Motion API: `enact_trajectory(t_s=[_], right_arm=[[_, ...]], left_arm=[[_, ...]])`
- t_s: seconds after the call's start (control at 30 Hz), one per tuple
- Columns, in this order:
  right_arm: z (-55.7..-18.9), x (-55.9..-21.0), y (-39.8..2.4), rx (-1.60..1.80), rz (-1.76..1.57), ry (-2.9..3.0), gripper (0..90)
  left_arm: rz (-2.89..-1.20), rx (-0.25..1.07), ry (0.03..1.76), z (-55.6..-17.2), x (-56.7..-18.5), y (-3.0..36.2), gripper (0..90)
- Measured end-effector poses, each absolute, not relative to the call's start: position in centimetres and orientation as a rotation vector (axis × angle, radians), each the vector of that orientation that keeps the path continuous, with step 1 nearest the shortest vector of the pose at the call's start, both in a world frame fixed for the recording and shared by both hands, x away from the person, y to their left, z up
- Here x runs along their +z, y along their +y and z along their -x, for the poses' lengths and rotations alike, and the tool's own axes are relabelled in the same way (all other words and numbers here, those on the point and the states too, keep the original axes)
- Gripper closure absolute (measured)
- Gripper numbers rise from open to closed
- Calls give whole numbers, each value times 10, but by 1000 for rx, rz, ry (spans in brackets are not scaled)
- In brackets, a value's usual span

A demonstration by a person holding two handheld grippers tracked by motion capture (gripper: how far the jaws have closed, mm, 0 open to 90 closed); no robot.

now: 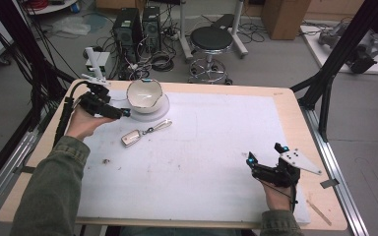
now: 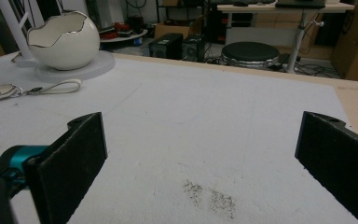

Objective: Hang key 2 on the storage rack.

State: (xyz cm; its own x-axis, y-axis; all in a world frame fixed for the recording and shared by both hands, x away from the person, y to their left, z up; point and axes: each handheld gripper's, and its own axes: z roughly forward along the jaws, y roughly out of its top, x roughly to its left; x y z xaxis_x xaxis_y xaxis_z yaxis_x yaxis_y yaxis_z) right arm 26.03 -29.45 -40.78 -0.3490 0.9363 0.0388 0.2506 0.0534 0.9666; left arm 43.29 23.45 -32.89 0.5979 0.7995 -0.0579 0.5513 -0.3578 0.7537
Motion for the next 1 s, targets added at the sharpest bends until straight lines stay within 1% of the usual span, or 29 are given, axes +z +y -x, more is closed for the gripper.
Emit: enact_trajectory(t_s=[0.43, 0.63, 1.0], right_arm=[[-259, -408, -295, 1327, -1203, 1683, 9], [-259, -408, -295, 1329, -1205, 1683, 9], [-258, -408, -298, 1330, -1204, 1679, 9]], left_arm=[[-2102, 346, 1027, -442, -346, 208, 17], [-2126, 332, 991, -445, -350, 190, 17], [-2163, 294, 965, -451, -356, 169, 22]])
